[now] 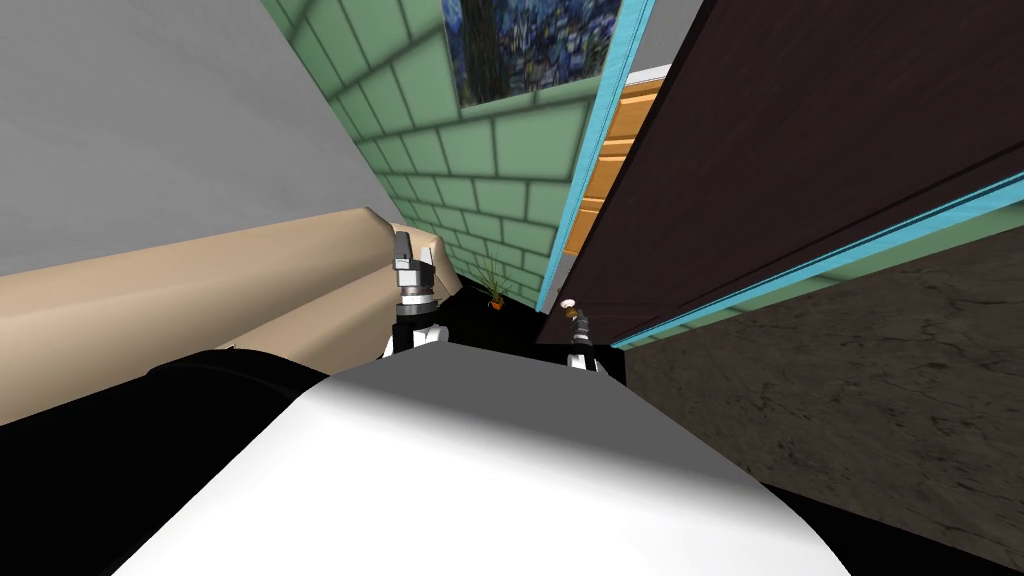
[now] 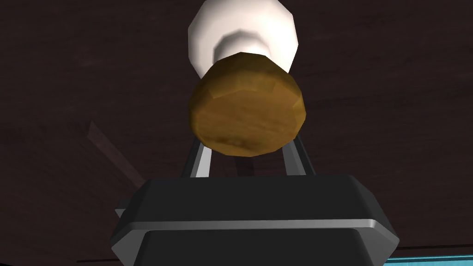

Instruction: Pull the door open

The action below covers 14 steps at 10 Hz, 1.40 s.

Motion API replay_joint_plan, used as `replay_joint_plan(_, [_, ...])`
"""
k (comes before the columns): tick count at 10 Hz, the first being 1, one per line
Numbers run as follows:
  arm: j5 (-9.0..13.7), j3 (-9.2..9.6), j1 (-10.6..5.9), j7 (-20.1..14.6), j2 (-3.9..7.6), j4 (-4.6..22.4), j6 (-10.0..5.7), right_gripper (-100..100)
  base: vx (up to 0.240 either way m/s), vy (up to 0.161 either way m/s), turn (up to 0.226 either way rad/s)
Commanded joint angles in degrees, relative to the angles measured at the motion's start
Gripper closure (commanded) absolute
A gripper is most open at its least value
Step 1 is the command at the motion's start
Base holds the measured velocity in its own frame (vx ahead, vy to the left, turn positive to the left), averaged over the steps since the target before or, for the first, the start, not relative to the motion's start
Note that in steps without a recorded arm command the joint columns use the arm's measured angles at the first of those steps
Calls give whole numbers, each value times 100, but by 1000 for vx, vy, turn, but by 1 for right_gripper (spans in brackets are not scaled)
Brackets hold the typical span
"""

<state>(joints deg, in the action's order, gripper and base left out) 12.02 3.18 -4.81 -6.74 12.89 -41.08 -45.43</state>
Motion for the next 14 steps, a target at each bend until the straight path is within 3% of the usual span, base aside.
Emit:
replay_joint_plan(1, [-46, 124, -170, -11, -164, 183, -108, 100, -8, -2, -8])
replay_joint_plan(2, [-46, 124, -170, -11, -164, 183, -108, 100, 0, 0, 0])
replay_joint_plan(5, [103, 200, -173, -465, -124, 204, -127, 100, -22, -14, 55])
replay_joint_plan(7, [103, 200, -173, -488, -124, 204, -127, 100, -18, -15, 19])
replay_joint_plan(8, [178, 239, -174, -717, -104, 214, -136, 100, -19, -24, 52])
replay_joint_plan(10, [178, 239, -174, -727, -104, 214, -136, 100, -23, -4, 14])
replay_joint_plan(11, [252, 277, -175, -965, -84, 224, -145, 100, -27, -19, 66])
replay_joint_plan(14, [252, 277, -168, -965, -84, 112, -145, 100, -16, -10, 21])
